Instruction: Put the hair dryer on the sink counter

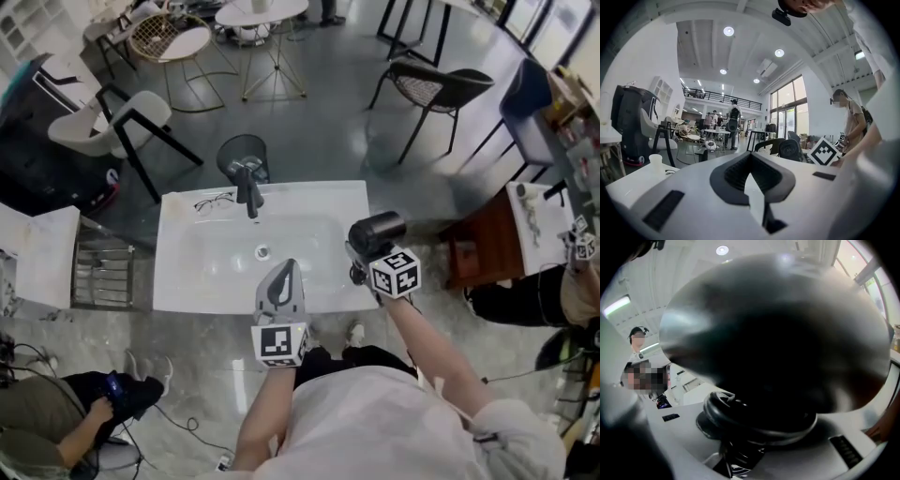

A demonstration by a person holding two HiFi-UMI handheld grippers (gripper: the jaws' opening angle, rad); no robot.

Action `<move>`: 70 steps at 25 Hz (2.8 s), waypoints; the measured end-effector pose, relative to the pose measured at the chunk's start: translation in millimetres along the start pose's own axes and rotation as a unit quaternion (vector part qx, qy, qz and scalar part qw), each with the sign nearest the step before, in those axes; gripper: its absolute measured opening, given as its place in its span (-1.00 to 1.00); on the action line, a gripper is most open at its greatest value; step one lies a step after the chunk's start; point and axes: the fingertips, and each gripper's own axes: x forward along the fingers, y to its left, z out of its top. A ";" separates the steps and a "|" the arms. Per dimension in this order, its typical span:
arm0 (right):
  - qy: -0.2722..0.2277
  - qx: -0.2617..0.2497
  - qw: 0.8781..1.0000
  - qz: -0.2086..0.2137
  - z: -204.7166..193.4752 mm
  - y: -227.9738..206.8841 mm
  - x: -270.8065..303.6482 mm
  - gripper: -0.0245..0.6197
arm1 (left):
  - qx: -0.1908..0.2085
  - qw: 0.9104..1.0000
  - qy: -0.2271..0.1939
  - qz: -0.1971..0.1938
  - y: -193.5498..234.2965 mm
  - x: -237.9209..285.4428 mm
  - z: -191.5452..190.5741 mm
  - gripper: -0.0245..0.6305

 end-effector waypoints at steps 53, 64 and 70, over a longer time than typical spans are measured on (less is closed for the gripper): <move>0.271 0.034 0.955 -0.114 -64.2 -75.2 103.8 -0.35 | -0.019 0.998 0.044 -0.035 32.9 70.8 -23.2 -0.92; 0.277 0.034 0.954 -0.109 -65.8 -75.1 104.0 -0.32 | -0.027 0.998 0.051 -0.041 39.9 77.8 -31.1 -0.92; 0.277 0.011 0.955 -0.107 -64.2 -76.3 104.7 -0.27 | -0.037 0.997 0.047 -0.045 39.2 82.8 -30.1 -0.92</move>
